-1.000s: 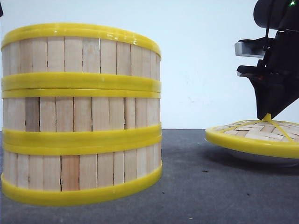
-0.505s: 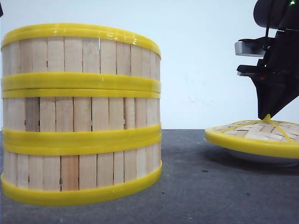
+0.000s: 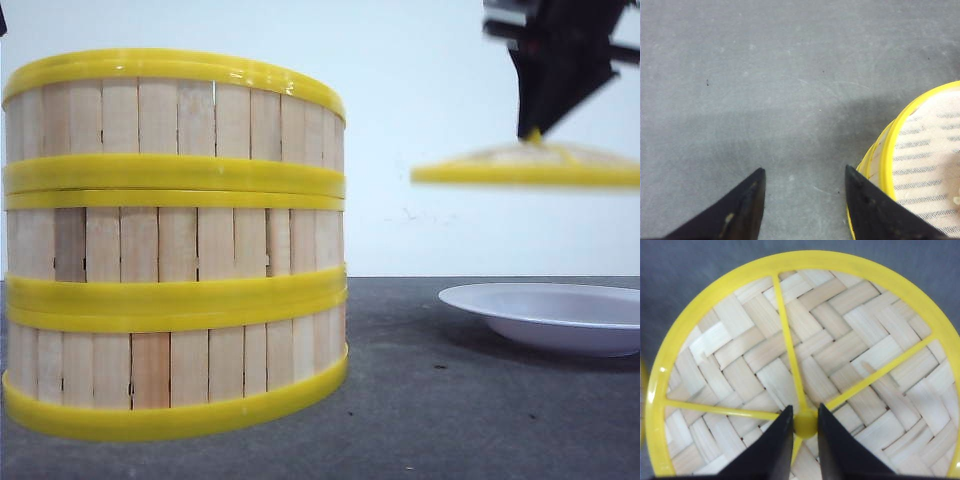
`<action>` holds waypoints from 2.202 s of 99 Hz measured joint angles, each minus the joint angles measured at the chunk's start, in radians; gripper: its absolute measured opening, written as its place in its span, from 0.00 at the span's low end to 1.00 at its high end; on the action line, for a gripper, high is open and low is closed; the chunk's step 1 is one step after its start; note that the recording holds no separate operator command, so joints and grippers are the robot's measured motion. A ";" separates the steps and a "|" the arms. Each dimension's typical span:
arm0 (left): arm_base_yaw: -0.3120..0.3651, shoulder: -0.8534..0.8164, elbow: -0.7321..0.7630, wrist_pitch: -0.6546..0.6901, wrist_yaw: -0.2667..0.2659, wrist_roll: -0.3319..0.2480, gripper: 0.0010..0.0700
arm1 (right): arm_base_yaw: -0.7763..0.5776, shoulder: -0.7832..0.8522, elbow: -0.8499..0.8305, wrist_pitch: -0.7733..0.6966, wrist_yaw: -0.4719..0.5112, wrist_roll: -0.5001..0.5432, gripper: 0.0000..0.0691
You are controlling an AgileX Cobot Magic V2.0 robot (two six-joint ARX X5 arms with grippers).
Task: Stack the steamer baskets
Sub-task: 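Lift the woven lid off the white plate toward the stack, then lower the lid onto the top basket and release it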
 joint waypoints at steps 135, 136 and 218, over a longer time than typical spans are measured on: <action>0.052 0.000 0.000 0.001 -0.005 0.004 0.42 | 0.598 0.222 0.368 -0.036 -0.065 -0.003 0.07; 0.052 0.000 0.000 0.001 -0.005 0.004 0.42 | 0.599 0.222 0.368 -0.036 -0.065 -0.003 0.07; 0.052 0.000 0.000 0.000 -0.005 0.004 0.42 | 0.617 0.229 0.368 -0.059 -0.065 -0.009 0.07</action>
